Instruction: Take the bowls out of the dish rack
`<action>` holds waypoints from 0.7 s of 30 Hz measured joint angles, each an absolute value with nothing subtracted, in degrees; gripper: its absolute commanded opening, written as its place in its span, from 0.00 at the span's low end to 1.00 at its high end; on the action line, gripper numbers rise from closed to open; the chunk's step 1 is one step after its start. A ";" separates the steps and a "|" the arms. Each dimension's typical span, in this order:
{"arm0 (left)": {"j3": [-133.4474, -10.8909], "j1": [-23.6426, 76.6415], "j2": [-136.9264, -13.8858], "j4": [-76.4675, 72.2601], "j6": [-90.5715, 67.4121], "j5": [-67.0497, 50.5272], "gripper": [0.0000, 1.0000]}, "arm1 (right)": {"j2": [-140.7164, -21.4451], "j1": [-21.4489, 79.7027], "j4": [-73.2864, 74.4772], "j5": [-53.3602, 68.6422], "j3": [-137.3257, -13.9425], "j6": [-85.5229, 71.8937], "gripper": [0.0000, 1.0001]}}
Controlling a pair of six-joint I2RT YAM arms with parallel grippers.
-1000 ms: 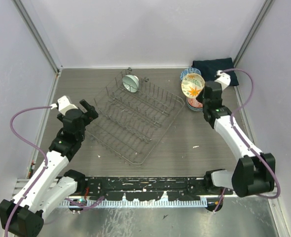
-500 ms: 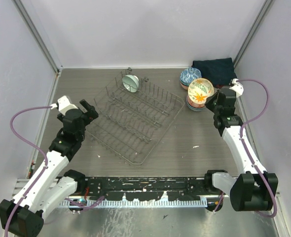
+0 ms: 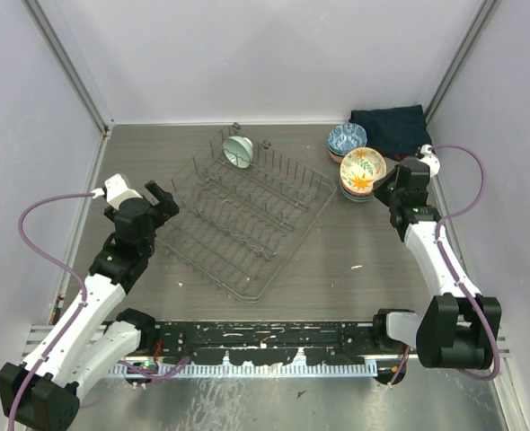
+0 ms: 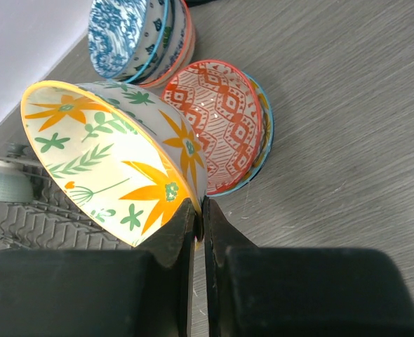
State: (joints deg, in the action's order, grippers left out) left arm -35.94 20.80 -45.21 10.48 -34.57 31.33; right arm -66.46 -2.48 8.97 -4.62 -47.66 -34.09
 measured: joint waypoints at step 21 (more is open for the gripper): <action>-35.94 20.80 -45.10 10.15 -34.59 31.11 0.98 | -77.71 -4.47 6.70 -2.46 -49.63 -34.63 0.00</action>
State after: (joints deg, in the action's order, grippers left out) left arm -35.94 20.80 -45.10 10.15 -34.59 31.11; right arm -77.71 -4.47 6.70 -2.46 -49.63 -34.63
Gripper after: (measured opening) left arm 0.978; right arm 0.119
